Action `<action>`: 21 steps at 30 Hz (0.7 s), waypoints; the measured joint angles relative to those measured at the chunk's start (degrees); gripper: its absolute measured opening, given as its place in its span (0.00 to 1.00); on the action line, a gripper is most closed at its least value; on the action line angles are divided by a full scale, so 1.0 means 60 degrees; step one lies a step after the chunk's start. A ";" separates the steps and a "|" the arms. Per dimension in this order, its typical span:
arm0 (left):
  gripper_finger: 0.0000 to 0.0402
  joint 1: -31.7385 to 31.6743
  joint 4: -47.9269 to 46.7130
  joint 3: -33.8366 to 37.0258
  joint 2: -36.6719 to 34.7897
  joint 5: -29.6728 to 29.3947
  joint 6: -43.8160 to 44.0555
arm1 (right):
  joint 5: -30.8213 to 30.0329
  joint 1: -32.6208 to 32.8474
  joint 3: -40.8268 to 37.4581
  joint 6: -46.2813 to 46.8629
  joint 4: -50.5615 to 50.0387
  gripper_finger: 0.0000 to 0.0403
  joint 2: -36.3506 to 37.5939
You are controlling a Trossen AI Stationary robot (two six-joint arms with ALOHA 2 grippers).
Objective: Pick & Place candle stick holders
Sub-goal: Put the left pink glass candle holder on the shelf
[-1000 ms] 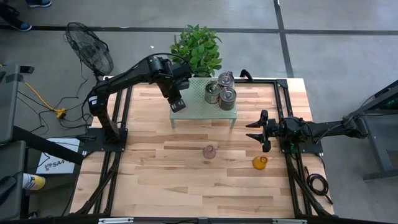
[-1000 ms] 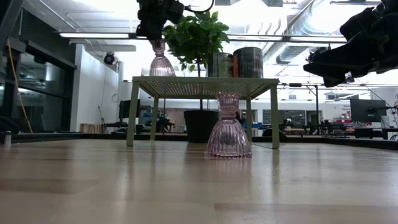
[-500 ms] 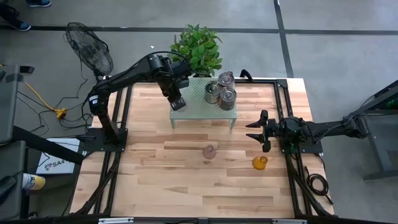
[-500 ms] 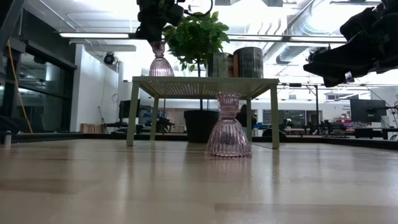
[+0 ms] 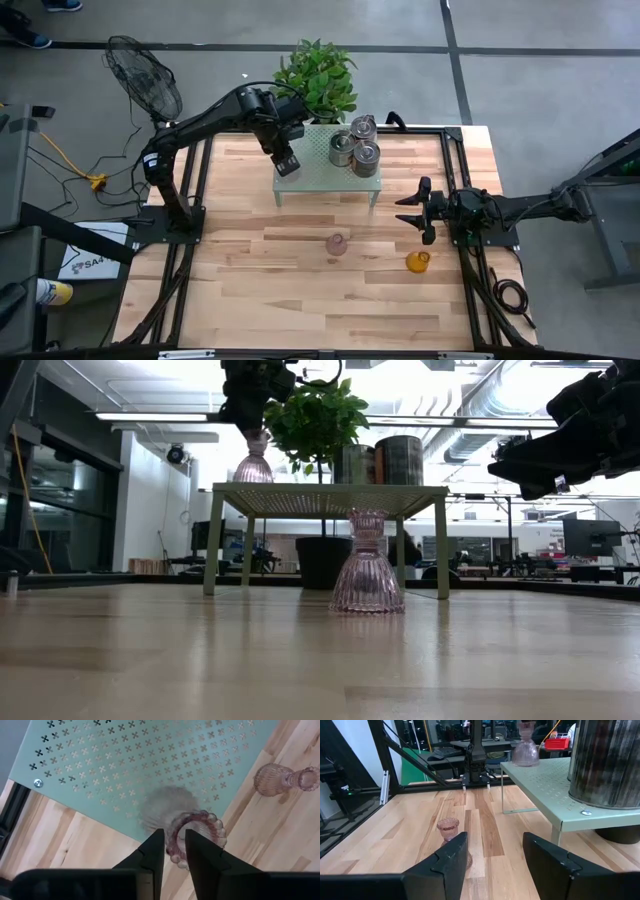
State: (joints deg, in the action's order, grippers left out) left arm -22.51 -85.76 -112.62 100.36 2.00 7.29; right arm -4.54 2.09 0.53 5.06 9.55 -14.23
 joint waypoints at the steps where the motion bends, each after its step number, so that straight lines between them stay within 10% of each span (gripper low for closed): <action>1: 0.18 0.0001 -0.0003 0.0000 0.0000 -0.0004 0.0004 | -0.0002 0.0002 0.0000 -0.0002 -0.0002 0.46 -0.0001; 21: 0.18 0.0001 0.0832 0.0000 0.0004 -0.0999 0.0004 | 0.0000 -0.0001 -0.0002 -0.0004 -0.0002 0.46 0.0001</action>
State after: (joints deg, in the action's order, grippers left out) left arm -22.50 -80.77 -112.62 100.38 -3.99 7.31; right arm -4.54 2.09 0.52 5.04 9.54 -14.22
